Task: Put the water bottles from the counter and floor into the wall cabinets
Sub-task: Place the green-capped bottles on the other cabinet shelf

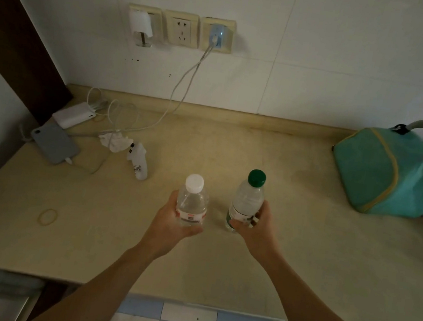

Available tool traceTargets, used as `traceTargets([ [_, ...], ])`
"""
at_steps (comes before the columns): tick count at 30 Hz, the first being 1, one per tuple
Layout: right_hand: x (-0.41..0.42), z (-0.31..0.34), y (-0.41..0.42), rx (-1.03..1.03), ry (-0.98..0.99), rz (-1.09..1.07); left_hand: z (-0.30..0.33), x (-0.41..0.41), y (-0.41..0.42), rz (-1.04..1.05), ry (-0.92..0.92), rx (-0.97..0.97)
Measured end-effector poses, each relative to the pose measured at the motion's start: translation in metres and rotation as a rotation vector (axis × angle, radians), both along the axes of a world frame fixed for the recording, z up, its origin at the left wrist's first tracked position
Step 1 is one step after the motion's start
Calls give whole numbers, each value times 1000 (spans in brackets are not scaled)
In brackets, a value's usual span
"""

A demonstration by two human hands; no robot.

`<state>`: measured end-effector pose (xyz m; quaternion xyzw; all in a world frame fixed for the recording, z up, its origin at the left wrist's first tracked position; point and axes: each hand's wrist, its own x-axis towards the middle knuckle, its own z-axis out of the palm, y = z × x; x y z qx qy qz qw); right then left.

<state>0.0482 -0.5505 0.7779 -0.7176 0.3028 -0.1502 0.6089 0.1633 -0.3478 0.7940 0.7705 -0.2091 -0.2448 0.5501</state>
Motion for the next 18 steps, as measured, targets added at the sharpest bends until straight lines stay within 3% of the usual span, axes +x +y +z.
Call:
traceTargets([
  [9,6,35,-6,-39,-69,-59,30,8,-31,71,-29,-109],
  [18,14,200,-26,-242,-395,-117,183,30,-82,31,-260,-365],
])
